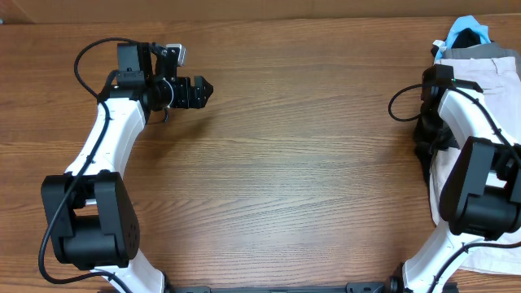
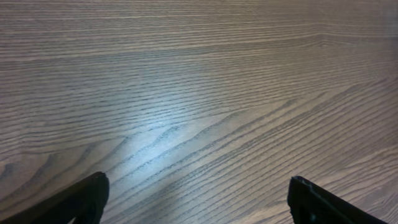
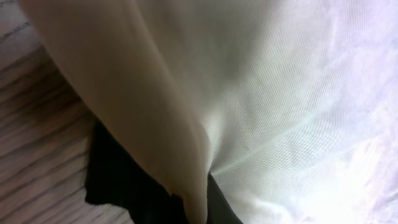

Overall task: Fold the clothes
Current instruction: 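Lift the beige shorts with the right gripper and drop them mid-table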

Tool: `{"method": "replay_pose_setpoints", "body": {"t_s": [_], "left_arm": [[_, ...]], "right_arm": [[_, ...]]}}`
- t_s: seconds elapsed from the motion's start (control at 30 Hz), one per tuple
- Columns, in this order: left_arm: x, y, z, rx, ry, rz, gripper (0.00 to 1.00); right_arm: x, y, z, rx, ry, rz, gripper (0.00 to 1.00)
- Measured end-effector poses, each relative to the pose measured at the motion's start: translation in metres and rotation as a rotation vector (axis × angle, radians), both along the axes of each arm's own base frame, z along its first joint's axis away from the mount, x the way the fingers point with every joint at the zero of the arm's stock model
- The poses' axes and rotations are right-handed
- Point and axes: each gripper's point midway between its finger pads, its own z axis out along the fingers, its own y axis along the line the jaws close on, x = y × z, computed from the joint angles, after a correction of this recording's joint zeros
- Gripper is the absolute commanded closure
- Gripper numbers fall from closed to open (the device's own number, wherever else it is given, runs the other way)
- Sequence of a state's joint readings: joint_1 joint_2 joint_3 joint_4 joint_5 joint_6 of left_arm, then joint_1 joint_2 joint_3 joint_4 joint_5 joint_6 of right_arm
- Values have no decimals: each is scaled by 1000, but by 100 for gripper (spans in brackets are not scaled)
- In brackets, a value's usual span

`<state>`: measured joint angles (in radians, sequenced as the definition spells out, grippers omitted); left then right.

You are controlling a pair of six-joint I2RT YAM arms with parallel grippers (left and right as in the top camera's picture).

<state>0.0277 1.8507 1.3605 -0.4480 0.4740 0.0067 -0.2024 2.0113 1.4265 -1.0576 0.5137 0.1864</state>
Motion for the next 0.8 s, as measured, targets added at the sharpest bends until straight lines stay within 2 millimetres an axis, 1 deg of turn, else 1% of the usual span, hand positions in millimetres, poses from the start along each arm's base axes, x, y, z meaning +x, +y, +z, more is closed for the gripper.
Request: {"method": "replay_pose_setpoints", "body": {"t_s": [0.1, 0.2, 0.27, 0.33, 0.43, 0.5, 0.57, 0.6, 0.7, 0.8], "left_arm": [[1, 1, 0, 2, -3, 2, 14], [1, 3, 2, -1, 1, 12, 18], [2, 10, 6, -10, 17, 39, 20], [3, 21, 14, -17, 32, 67, 20], [8, 43, 33, -21, 30, 112, 18], [12, 57, 48, -19, 11, 140, 16], [17, 69, 61, -16, -14, 164, 14], [20, 76, 68, -12, -27, 179, 14], [24, 93, 82, -8, -58, 210, 13], [25, 108, 87, -3, -71, 240, 12]], "right_arm": [[0, 5, 7, 26, -2, 1, 96], [4, 13, 28, 66, -34, 14, 96], [10, 22, 49, 101, -68, 35, 96], [20, 36, 77, 149, -122, 71, 96], [34, 68, 120, 216, -200, 148, 96], [41, 101, 145, 268, -243, 225, 96], [47, 137, 160, 320, -276, 310, 96], [50, 160, 165, 352, -291, 364, 96], [52, 227, 168, 438, -307, 508, 96], [48, 304, 172, 521, -341, 669, 96]]}}
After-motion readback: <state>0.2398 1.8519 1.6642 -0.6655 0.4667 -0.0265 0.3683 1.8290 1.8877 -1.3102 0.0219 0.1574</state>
